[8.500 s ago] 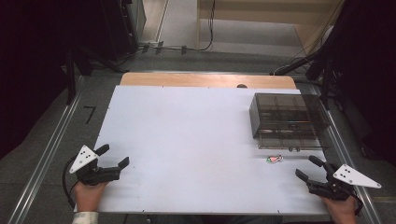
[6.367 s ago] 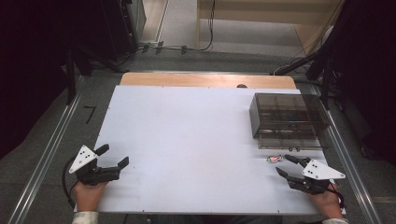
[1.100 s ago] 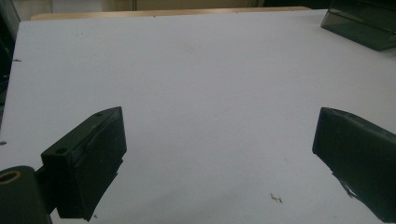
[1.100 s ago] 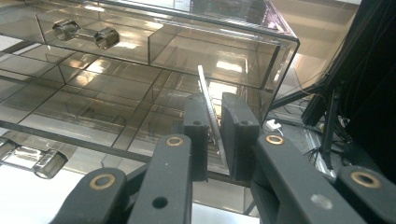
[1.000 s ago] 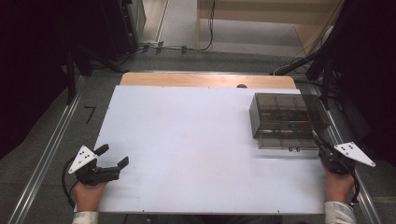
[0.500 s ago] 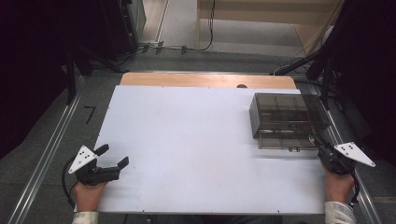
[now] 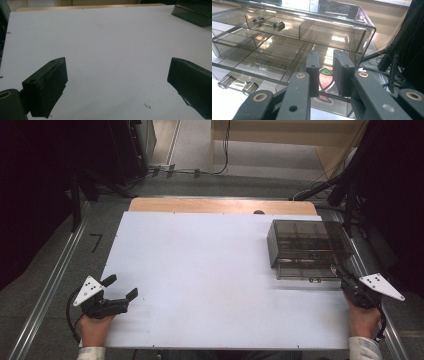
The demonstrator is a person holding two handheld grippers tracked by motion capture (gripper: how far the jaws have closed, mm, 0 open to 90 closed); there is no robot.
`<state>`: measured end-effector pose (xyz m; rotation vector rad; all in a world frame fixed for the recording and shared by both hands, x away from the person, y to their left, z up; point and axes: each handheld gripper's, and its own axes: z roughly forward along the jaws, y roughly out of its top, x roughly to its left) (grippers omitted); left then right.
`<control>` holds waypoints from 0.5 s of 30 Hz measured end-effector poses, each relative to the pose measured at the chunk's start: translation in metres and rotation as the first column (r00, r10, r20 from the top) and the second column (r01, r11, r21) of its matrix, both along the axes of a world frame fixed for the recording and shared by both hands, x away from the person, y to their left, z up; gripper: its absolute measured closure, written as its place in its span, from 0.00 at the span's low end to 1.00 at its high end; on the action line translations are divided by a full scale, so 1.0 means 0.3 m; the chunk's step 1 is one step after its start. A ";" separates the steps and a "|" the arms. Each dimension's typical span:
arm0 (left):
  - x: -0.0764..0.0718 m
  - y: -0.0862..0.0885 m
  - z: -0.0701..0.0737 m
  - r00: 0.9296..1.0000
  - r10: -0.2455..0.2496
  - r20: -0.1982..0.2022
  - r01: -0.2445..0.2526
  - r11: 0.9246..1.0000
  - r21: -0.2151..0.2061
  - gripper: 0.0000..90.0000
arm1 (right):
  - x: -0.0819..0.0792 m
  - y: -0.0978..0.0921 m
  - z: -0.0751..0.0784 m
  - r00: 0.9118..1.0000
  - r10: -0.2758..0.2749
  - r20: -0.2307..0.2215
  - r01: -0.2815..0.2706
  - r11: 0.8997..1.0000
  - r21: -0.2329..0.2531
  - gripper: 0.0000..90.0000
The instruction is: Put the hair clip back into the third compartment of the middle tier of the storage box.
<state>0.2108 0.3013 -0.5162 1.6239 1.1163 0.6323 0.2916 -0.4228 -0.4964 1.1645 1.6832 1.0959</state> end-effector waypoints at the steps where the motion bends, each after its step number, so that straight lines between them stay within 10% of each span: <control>1: 0.000 0.000 0.000 1.000 -0.001 0.000 0.001 1.000 0.002 0.04 | 0.000 -0.001 0.000 1.000 0.002 -0.001 -0.002 1.000 0.002 0.82; 15: 0.000 0.000 0.000 1.000 -0.001 0.002 0.001 1.000 0.000 0.04 | -0.041 -0.005 0.019 0.996 0.088 0.018 -0.088 0.996 0.008 0.75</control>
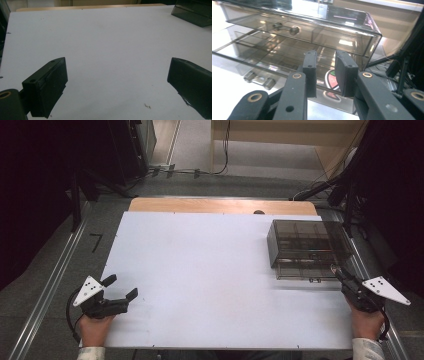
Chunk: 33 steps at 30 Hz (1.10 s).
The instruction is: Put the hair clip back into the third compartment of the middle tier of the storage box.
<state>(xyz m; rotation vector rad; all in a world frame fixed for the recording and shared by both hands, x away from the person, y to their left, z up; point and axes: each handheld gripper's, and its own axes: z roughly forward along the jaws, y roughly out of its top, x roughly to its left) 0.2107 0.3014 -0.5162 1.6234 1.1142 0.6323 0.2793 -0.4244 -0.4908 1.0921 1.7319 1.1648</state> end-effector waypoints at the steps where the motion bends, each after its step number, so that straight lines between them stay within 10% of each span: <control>1: 0.000 0.000 0.000 1.000 0.001 0.001 -0.001 1.000 -0.002 0.04 | -0.003 0.000 0.001 1.000 0.014 -0.001 -0.014 1.000 0.000 0.74; 33: 0.000 0.000 0.000 1.000 -0.001 0.001 0.001 1.000 0.000 0.04 | -0.118 0.035 -0.020 0.969 0.239 -0.066 -0.240 0.971 -0.011 0.53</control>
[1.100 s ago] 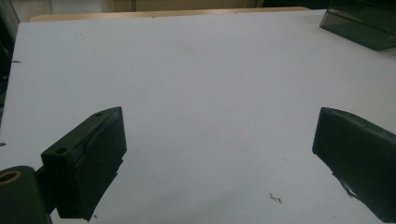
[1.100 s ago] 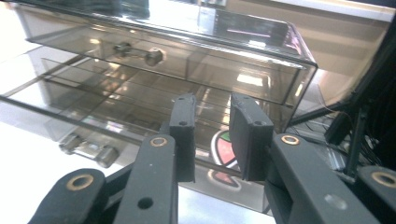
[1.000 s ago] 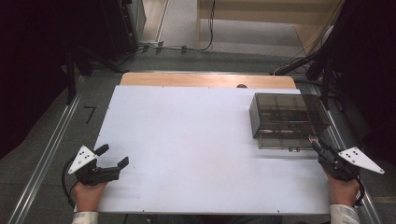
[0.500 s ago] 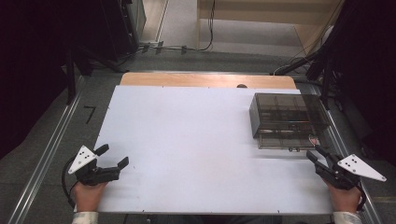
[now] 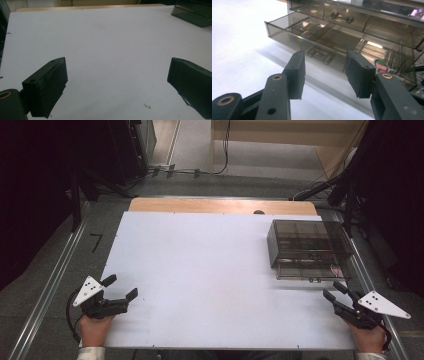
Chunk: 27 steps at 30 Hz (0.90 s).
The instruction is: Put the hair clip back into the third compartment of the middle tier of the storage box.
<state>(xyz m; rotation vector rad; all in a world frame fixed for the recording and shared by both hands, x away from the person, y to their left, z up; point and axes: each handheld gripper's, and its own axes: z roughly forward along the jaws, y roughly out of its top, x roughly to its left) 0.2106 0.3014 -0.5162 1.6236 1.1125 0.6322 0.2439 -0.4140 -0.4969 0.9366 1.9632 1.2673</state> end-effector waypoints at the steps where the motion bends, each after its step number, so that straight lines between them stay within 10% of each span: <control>1: 0.000 0.000 0.000 1.000 0.000 0.000 0.000 1.000 0.000 0.04 | -0.001 0.000 0.000 1.000 0.005 -0.003 -0.005 1.000 0.001 0.53; 27: 0.000 0.000 0.000 1.000 -0.002 0.001 0.002 1.000 0.000 0.04 | 0.014 0.065 -0.029 0.990 0.121 -0.077 -0.122 0.993 -0.006 0.38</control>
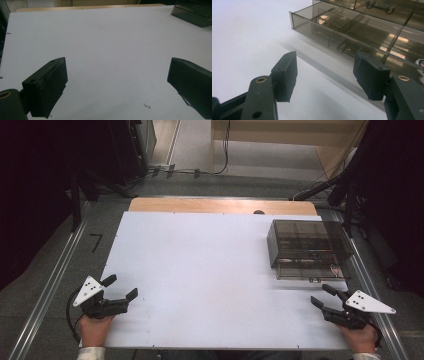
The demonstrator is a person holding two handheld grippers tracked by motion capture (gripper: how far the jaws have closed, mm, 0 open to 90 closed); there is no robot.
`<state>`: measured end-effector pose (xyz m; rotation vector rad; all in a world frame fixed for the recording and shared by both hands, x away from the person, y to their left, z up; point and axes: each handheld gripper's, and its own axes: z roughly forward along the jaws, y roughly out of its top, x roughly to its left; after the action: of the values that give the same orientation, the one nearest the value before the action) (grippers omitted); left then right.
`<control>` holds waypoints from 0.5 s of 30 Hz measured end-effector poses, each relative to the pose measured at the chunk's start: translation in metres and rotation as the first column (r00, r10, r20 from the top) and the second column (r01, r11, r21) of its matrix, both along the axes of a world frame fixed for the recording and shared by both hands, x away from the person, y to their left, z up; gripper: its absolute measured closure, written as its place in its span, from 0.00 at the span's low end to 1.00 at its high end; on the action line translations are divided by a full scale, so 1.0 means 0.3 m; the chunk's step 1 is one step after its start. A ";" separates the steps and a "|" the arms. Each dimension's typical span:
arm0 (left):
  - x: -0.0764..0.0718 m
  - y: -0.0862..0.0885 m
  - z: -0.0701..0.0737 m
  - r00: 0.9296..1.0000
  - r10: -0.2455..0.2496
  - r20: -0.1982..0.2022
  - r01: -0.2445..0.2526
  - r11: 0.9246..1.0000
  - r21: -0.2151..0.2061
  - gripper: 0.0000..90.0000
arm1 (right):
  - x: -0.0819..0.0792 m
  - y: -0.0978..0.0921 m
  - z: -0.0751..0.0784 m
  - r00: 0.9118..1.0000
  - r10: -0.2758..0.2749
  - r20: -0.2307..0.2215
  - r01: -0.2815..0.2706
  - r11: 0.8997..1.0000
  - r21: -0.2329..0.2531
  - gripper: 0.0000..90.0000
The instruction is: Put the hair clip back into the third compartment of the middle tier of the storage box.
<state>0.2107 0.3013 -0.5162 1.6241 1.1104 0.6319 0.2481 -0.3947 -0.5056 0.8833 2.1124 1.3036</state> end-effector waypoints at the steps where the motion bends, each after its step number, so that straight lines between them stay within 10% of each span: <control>1: 0.000 0.000 0.000 1.000 0.000 0.000 0.000 1.000 -0.001 0.04 | 0.001 0.003 -0.001 1.000 0.003 -0.001 -0.003 1.000 -0.003 0.38; 15: 0.000 0.000 0.000 1.000 -0.001 0.001 0.001 1.000 -0.002 0.04 | 0.014 0.031 -0.008 0.999 0.031 -0.016 -0.031 0.999 -0.009 0.22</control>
<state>0.2105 0.3012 -0.5162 1.6227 1.1093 0.6311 0.2524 -0.3854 -0.5081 0.8638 2.1506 1.3056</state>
